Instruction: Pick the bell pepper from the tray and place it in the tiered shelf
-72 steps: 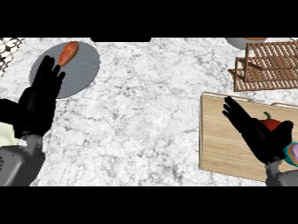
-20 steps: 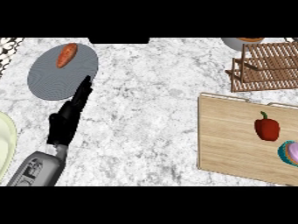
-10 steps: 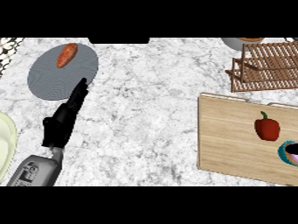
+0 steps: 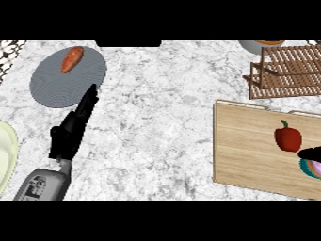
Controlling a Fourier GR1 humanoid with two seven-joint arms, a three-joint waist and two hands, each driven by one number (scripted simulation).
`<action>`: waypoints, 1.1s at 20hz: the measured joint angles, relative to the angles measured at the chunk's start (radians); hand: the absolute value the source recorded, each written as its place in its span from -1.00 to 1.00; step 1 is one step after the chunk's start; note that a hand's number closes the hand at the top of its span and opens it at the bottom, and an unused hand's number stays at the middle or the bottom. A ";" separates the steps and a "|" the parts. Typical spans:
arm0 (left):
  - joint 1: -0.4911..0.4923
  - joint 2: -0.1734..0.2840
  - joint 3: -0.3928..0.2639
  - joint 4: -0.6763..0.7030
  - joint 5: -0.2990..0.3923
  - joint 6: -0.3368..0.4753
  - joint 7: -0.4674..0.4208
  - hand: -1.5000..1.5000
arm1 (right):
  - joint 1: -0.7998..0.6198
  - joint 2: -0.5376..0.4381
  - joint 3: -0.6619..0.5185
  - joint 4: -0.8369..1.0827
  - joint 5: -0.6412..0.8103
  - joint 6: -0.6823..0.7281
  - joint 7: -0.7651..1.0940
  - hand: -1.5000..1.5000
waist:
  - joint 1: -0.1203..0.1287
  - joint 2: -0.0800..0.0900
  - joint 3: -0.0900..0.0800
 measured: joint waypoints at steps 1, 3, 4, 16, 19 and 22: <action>-0.002 0.004 0.012 0.004 -0.004 -0.009 -0.002 0.00 | -0.001 0.014 0.002 -0.002 0.013 0.005 0.005 -1.00 | 0.000 0.000 0.000; 0.001 -0.002 0.021 -0.005 -0.007 -0.024 0.008 0.00 | 0.004 0.050 0.014 -0.011 0.053 0.004 0.013 -1.00 | 0.000 0.000 0.000; 0.009 -0.003 0.028 -0.017 -0.008 -0.031 0.009 0.00 | -0.012 0.058 0.010 0.010 0.064 0.011 0.009 -1.00 | 0.001 0.000 0.000; -0.014 -0.052 0.079 -0.005 -0.064 -0.073 0.029 0.00 | -0.037 0.145 -0.042 0.103 0.163 0.092 -0.043 -1.00 | -0.001 0.000 0.000; -0.013 -0.061 0.095 0.016 -0.070 -0.084 0.009 0.00 | -0.052 0.174 -0.030 0.119 0.201 0.096 -0.034 -1.00 | 0.000 0.000 0.000; 0.002 -0.066 0.099 -0.024 -0.076 -0.094 0.032 0.00 | -0.059 0.193 -0.035 0.149 0.229 0.100 -0.053 -1.00 | 0.001 0.000 0.000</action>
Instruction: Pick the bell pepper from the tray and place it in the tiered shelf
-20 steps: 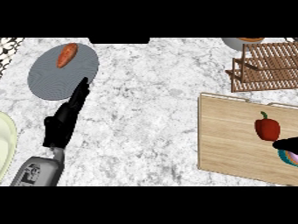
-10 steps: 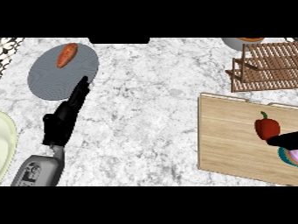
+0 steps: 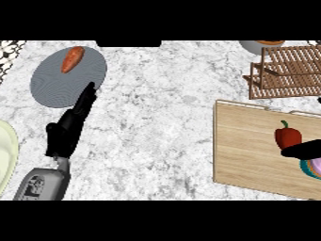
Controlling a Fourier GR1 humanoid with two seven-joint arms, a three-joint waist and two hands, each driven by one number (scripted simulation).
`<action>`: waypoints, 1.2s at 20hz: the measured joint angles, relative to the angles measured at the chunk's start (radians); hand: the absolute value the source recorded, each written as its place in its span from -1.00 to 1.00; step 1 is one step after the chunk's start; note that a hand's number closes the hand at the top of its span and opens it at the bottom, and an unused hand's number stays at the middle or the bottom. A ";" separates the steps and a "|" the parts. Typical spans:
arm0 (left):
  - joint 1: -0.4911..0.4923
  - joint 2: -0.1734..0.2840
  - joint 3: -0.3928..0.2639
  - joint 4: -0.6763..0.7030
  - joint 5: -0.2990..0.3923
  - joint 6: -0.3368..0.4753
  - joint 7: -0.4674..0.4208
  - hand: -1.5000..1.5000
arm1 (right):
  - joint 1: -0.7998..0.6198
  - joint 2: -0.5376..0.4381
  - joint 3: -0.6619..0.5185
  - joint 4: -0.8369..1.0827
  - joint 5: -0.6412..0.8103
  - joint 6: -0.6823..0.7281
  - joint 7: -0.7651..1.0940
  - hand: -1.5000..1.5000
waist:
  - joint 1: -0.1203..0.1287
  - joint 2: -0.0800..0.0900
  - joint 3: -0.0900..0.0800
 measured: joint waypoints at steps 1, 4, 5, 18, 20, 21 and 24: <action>-0.006 -0.005 0.004 0.005 -0.004 -0.002 0.000 0.00 | -0.009 0.007 0.000 0.021 0.012 -0.001 -0.011 -1.00 | 0.000 0.000 0.000; 0.003 -0.017 0.008 0.023 -0.025 -0.003 -0.030 0.00 | 0.015 0.025 -0.008 0.019 0.040 -0.004 -0.034 -1.00 | -0.001 0.000 0.000; 0.006 -0.019 0.011 0.019 -0.025 -0.008 -0.028 0.00 | 0.009 0.020 -0.020 0.026 0.039 0.009 -0.036 -1.00 | -0.001 0.000 0.000; -0.008 -0.037 0.051 0.036 -0.049 -0.042 -0.039 0.00 | -0.030 0.077 -0.056 0.187 0.113 -0.020 -0.151 -1.00 | 0.000 0.000 0.000; -0.004 -0.050 0.046 0.026 -0.057 -0.036 -0.030 0.00 | -0.023 0.086 -0.056 0.207 0.120 -0.027 -0.173 -1.00 | 0.000 0.000 0.000; -0.014 -0.047 0.053 0.025 -0.057 -0.039 -0.018 0.00 | -0.033 0.088 -0.057 0.222 0.125 -0.029 -0.179 -1.00 | 0.000 0.000 0.000; 0.001 -0.056 0.054 0.036 -0.066 -0.039 -0.041 0.00 | -0.008 0.103 -0.055 0.230 0.134 -0.039 -0.208 -1.00 | -0.001 0.000 0.000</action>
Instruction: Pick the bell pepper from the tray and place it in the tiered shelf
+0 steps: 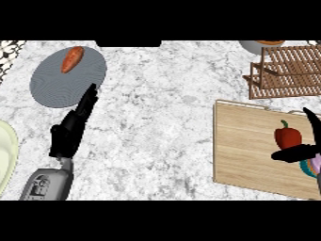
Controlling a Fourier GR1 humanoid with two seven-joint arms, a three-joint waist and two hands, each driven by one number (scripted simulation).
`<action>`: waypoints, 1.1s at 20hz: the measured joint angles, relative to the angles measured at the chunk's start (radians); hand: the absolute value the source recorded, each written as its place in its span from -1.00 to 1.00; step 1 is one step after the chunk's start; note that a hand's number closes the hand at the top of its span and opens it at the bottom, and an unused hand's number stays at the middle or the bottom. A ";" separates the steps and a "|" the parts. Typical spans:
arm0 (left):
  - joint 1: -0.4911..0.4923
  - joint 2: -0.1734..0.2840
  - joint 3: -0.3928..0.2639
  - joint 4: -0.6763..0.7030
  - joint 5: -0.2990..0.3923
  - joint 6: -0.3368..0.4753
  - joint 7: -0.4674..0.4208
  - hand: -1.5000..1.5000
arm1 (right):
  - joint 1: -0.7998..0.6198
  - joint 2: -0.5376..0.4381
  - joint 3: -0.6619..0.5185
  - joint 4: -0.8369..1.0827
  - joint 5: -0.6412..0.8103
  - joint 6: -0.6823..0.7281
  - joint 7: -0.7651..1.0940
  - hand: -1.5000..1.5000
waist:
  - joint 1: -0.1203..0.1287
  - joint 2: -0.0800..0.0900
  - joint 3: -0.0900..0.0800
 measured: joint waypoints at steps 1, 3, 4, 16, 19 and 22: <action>0.005 0.003 0.003 -0.013 0.005 -0.009 0.008 0.00 | -0.003 0.003 0.002 0.012 0.006 -0.001 -0.005 1.00 | 0.000 0.000 0.000; -0.001 -0.004 0.003 -0.008 -0.002 -0.007 0.007 0.00 | -0.016 0.001 0.003 0.043 0.012 0.007 -0.023 1.00 | 0.000 0.000 0.000; 0.004 -0.012 -0.004 -0.015 -0.011 0.002 0.013 0.00 | -0.009 -0.006 0.009 0.035 0.013 0.026 -0.021 1.00 | 0.000 0.000 0.000; 0.028 -0.018 0.008 -0.020 -0.020 -0.011 -0.005 0.00 | -0.008 -0.011 0.036 0.039 0.101 -0.011 -0.120 1.00 | -0.001 -0.001 -0.002; 0.009 -0.028 0.004 -0.019 -0.027 -0.001 0.015 0.00 | 0.025 0.018 0.123 -0.031 0.126 -0.001 -0.175 1.00 | -0.003 -0.002 -0.001; 0.008 -0.012 0.016 -0.016 -0.019 -0.012 0.009 0.00 | 0.058 0.045 0.249 -0.107 0.166 0.019 -0.241 1.00 | -0.002 -0.003 -0.001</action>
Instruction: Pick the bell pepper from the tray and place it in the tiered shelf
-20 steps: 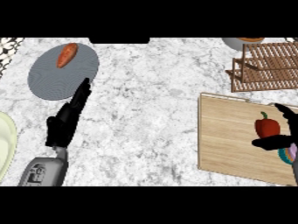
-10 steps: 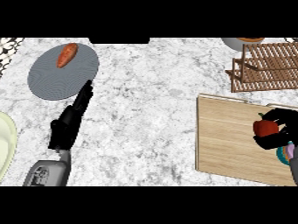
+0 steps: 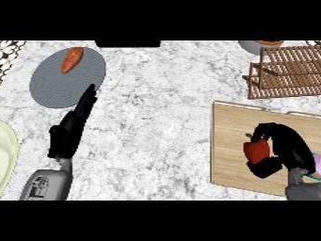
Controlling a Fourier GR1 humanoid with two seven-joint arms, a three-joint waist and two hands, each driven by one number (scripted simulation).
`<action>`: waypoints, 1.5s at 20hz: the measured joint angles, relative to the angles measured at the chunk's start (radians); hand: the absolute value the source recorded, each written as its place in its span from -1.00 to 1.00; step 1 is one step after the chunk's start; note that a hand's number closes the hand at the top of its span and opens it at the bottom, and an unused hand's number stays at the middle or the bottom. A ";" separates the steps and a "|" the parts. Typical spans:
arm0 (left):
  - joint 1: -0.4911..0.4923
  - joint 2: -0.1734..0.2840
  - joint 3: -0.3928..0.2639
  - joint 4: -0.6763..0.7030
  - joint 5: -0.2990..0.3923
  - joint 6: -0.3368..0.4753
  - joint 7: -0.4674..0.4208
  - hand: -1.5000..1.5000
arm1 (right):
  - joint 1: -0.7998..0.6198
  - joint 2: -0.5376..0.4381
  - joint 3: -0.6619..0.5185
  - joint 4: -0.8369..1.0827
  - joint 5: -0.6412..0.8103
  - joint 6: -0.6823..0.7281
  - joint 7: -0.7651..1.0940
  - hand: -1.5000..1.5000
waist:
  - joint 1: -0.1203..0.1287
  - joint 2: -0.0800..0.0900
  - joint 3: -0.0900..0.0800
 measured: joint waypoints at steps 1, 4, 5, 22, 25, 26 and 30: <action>-0.006 0.001 0.002 0.008 -0.001 0.000 -0.001 0.00 | 0.011 0.009 0.032 -0.035 0.008 0.006 -0.012 1.00 | -0.002 0.000 0.000; 0.008 -0.007 -0.011 -0.026 -0.006 0.004 0.019 0.00 | 0.064 0.036 0.074 -0.148 -0.006 -0.005 -0.045 1.00 | -0.004 -0.001 0.001; 0.014 -0.006 -0.012 -0.037 -0.006 0.004 0.025 0.00 | 0.087 0.050 0.079 -0.188 -0.021 -0.017 -0.058 1.00 | -0.006 -0.001 0.001; 0.017 -0.015 -0.009 -0.023 -0.011 0.006 0.011 0.00 | 0.101 0.055 -0.128 -0.800 -0.182 0.028 0.177 1.00 | -0.004 0.002 0.000; 0.004 -0.003 0.002 -0.017 -0.003 -0.007 0.014 0.00 | 0.016 0.028 -0.197 -0.803 -0.187 0.036 0.234 1.00 | -0.002 0.002 0.000; 0.009 0.001 0.003 -0.021 -0.002 -0.010 0.013 0.00 | -0.005 0.019 -0.223 -0.803 -0.189 0.032 0.244 1.00 | -0.001 0.002 0.000; 0.011 -0.006 -0.005 -0.047 -0.005 -0.008 0.034 0.00 | -0.134 -0.044 -0.314 -0.774 -0.191 0.043 0.306 1.00 | 0.003 0.002 0.000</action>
